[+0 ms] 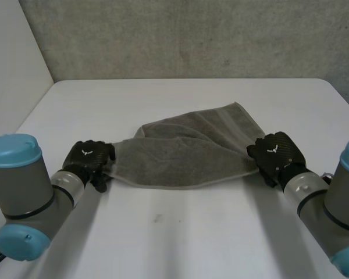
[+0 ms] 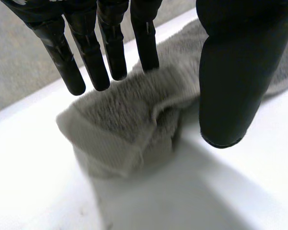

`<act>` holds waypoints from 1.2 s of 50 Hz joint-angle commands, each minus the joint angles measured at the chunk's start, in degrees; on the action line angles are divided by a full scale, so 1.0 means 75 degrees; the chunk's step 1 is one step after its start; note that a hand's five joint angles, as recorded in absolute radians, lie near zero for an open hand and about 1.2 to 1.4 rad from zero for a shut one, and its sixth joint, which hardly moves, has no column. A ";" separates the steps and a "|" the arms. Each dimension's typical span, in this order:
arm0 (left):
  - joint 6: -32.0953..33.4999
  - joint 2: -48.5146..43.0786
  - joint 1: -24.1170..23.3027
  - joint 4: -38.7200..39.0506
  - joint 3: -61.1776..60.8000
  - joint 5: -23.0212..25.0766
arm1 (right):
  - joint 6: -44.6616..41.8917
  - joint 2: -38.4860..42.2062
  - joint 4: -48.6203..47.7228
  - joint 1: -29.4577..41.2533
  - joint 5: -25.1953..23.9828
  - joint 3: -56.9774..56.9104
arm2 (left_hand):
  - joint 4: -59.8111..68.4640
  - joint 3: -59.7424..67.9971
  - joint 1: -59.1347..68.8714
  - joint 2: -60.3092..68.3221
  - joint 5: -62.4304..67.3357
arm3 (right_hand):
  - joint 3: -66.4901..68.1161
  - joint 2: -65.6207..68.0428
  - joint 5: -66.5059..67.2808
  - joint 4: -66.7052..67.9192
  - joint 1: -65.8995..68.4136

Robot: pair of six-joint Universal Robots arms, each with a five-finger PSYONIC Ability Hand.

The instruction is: Fold the towel.

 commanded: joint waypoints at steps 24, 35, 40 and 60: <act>-0.0057 -0.0705 -0.0256 0.1172 0.0082 0.0009 | 0.0279 -0.0159 -0.0806 -0.0352 -0.0015 0.0811 | 0.1947 0.1956 0.1928 0.1960 0.1990 | 0.0458 0.0492 0.0338 0.0395 0.0364; -0.0466 -0.0646 -0.0536 0.1395 0.0071 0.0266 | 0.0267 -0.0089 -0.0888 -0.0352 -0.0015 0.0811 | 0.3742 0.3751 0.3723 0.3754 0.3784 | 0.0458 0.0492 0.0338 0.0395 0.0364; -0.0538 -0.0635 -0.0584 0.1383 0.0047 0.0337 | 0.0279 -0.0077 -0.0888 -0.0352 -0.0015 0.0787 | 0.4904 0.4913 0.4885 0.4916 0.4946 | 0.0458 0.0492 0.0338 0.0395 0.0364; -0.0421 0.2244 -0.0011 0.0473 -0.0644 0.0290 | 0.0256 -0.1343 -0.0419 -0.0927 0.0032 0.0354 | 0.6766 0.6776 0.6747 0.6779 0.6809 | 0.0458 0.0492 0.0338 0.0395 0.0364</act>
